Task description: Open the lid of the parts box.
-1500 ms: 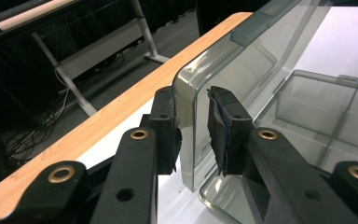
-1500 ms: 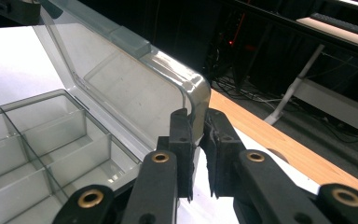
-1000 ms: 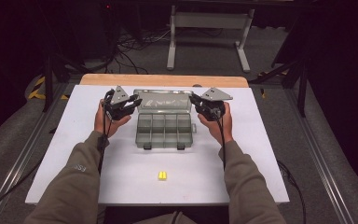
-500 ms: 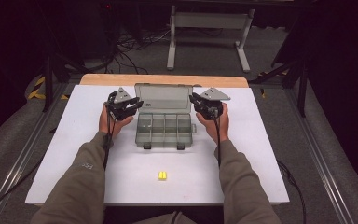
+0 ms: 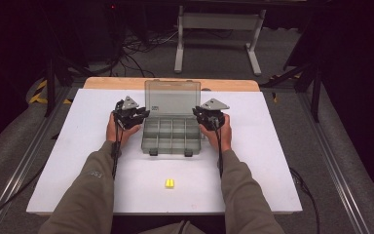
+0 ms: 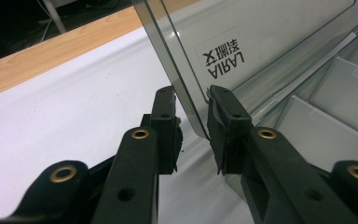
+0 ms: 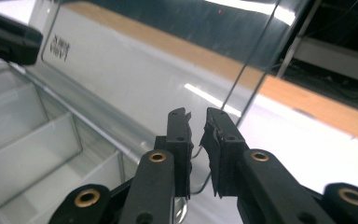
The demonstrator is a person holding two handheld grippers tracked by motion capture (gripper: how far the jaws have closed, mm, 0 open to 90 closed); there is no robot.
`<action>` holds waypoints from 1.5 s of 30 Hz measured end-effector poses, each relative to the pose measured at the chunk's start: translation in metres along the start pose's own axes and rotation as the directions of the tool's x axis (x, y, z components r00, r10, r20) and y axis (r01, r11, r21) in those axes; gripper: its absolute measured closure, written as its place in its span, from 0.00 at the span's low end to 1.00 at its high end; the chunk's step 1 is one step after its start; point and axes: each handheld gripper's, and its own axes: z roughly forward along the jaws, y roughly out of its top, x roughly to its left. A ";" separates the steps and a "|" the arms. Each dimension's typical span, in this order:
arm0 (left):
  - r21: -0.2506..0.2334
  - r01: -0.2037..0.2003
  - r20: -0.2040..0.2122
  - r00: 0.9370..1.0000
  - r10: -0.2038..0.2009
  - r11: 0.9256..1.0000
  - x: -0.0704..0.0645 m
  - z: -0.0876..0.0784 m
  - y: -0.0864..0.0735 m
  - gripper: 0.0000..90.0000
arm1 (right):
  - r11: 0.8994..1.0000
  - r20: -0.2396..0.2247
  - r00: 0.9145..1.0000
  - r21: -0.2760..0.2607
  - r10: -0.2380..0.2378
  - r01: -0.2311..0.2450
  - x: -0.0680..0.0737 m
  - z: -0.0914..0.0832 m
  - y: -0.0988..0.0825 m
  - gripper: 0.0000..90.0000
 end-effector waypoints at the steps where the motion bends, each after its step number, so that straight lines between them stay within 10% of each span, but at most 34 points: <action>1: -0.003 0.000 -0.003 1.000 0.000 1.000 0.001 0.000 0.000 0.82 | 1.000 -0.007 1.000 0.011 0.006 -0.006 0.001 0.002 -0.002 0.90; 29: -0.011 0.021 -0.014 1.000 -0.021 1.000 -0.003 0.000 -0.005 0.89 | 0.996 0.065 0.995 0.035 0.074 -0.076 -0.004 0.002 -0.018 0.89; 45: 0.014 -0.187 -0.076 0.979 0.188 0.982 -0.014 -0.030 0.012 0.82 | 0.997 0.069 0.995 0.026 0.075 -0.077 -0.014 -0.021 -0.011 0.87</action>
